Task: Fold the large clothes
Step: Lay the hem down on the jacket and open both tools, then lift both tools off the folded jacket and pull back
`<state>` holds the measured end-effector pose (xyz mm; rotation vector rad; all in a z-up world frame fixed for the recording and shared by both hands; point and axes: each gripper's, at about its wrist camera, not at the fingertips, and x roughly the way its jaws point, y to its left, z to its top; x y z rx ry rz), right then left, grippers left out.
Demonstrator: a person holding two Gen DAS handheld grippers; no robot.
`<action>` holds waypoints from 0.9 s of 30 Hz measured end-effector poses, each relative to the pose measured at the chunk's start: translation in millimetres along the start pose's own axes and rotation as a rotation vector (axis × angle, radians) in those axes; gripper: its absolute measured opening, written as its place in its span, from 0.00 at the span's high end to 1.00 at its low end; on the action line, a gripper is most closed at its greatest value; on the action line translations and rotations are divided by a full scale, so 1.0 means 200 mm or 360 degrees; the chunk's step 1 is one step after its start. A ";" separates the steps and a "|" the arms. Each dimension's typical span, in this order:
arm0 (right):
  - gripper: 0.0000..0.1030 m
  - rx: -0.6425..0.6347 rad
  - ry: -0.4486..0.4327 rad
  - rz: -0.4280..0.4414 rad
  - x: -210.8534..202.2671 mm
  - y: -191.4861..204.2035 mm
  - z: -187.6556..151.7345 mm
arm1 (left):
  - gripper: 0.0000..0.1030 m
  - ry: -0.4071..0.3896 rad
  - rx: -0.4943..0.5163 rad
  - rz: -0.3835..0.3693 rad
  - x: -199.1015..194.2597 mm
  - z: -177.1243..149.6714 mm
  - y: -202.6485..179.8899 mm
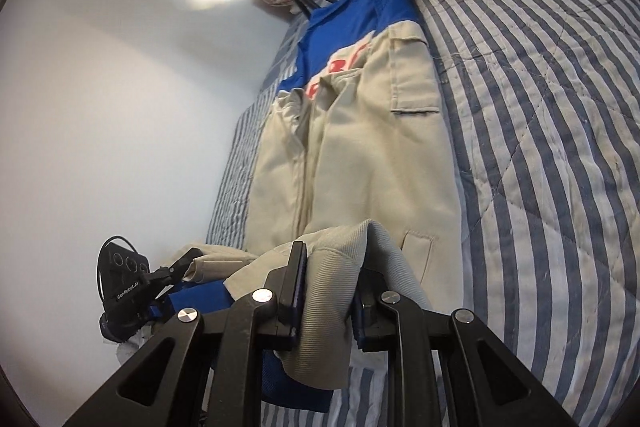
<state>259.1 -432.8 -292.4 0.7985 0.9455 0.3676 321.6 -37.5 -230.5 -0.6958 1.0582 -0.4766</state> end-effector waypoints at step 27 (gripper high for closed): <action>0.29 -0.0173 -0.0136 -0.0018 -0.23 -0.04 0.03 | 0.38 -0.0143 0.0115 0.0074 -0.17 0.09 0.15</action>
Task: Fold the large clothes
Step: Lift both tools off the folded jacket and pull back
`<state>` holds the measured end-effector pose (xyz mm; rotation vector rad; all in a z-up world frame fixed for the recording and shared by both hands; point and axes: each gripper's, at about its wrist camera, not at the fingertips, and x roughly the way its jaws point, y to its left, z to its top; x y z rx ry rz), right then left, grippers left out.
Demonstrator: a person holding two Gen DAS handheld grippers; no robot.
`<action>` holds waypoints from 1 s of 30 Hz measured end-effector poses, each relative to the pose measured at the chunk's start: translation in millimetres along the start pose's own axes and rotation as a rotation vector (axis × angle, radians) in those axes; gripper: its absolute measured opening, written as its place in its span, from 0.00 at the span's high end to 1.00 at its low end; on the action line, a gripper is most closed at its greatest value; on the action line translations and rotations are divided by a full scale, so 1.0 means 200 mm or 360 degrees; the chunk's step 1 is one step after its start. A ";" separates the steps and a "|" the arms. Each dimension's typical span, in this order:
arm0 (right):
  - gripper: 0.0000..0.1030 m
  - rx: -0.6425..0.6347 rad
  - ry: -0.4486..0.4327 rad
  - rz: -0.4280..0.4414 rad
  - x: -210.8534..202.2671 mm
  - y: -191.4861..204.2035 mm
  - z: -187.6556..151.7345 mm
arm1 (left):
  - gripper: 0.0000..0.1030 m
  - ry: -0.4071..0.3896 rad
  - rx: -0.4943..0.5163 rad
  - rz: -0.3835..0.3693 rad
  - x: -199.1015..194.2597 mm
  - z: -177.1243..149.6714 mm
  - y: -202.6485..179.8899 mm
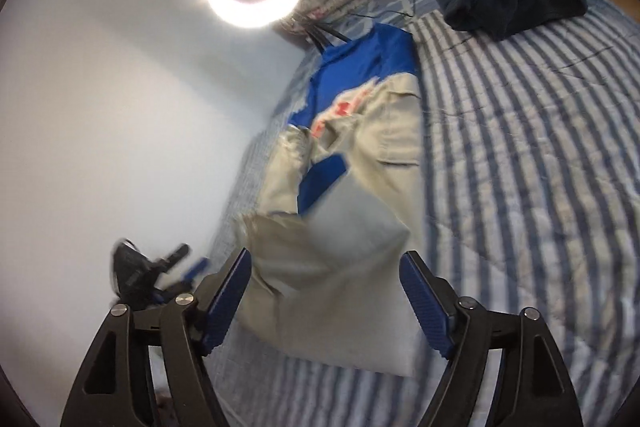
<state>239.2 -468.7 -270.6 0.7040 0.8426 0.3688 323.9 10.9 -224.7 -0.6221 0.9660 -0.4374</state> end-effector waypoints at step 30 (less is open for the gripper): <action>0.65 -0.0742 0.0092 -0.0521 0.39 0.36 -0.13 | 0.60 0.0019 0.0541 0.0480 0.34 -0.14 -0.31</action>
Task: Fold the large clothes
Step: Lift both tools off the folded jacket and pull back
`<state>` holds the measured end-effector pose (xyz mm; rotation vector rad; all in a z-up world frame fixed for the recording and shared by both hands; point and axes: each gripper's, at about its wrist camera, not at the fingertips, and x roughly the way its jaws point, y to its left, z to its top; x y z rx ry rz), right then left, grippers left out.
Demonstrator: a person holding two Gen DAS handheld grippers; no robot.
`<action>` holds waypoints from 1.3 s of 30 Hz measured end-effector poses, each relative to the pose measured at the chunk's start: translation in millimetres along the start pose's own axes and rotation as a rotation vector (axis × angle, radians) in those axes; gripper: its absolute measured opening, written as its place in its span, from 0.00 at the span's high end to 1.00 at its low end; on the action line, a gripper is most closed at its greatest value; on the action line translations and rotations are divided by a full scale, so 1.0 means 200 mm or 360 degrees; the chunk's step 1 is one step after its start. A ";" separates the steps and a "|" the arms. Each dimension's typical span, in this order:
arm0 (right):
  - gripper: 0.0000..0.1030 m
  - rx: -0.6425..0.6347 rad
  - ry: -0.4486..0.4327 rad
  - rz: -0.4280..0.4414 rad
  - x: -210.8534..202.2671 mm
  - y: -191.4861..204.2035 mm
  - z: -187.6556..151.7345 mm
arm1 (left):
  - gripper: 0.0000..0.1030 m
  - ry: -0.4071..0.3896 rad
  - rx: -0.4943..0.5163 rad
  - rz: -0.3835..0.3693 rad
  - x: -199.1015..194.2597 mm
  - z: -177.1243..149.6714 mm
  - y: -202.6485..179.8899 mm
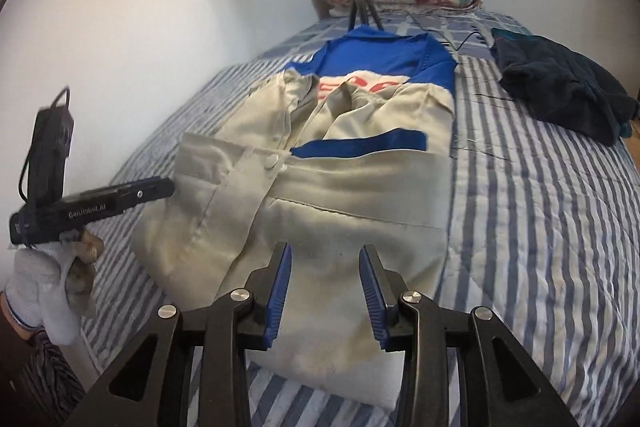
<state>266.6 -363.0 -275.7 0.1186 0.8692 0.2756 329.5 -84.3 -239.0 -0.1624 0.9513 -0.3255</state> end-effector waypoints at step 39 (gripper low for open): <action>0.51 -0.0115 -0.0199 -0.0468 -0.49 0.29 0.21 | 0.60 -0.0280 0.0099 0.0007 -0.80 0.11 -0.13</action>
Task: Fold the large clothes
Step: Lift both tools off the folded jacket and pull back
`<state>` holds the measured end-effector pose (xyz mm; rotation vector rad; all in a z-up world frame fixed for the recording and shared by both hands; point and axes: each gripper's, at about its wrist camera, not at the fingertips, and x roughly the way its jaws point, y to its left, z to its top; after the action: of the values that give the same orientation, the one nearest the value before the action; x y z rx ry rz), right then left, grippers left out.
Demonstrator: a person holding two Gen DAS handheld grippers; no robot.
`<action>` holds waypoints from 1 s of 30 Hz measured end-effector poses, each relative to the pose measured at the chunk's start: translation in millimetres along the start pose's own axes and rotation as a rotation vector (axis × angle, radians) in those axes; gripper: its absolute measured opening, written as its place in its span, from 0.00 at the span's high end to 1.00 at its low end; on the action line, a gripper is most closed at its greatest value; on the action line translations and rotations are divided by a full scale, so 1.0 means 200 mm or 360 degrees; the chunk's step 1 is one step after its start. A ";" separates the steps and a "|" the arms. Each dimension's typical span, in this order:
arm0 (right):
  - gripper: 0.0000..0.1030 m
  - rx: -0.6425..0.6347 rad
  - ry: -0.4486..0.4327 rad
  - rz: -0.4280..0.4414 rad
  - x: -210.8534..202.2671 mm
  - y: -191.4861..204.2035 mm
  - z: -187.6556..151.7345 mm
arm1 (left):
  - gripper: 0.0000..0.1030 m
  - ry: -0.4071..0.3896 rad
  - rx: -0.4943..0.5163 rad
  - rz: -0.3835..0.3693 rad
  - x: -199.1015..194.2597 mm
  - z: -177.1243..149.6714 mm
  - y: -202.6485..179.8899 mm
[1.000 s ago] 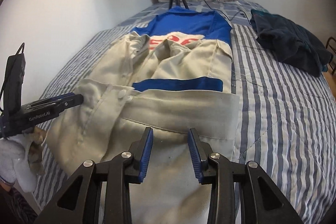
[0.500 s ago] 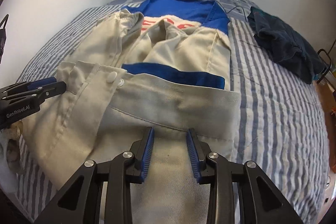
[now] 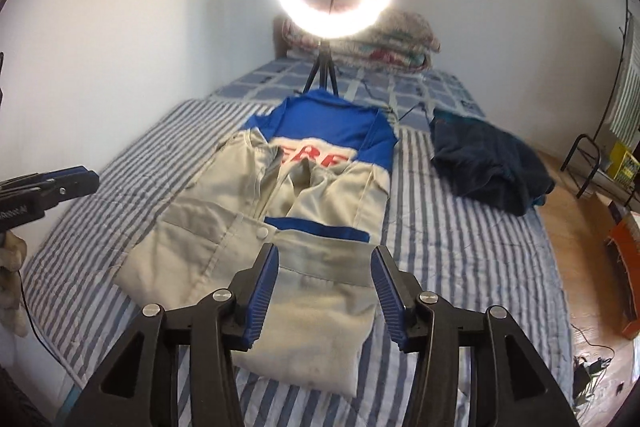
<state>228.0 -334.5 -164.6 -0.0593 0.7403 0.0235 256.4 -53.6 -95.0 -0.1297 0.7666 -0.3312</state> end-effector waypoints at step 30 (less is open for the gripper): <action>0.43 0.0091 -0.0198 0.0007 -0.51 -0.32 0.67 | 0.54 -0.0161 0.0002 -0.0098 -0.19 0.99 0.05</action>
<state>245.7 -391.0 4.7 -0.0017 0.6166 0.0099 371.0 -31.3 69.4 -0.1678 0.6632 -0.3806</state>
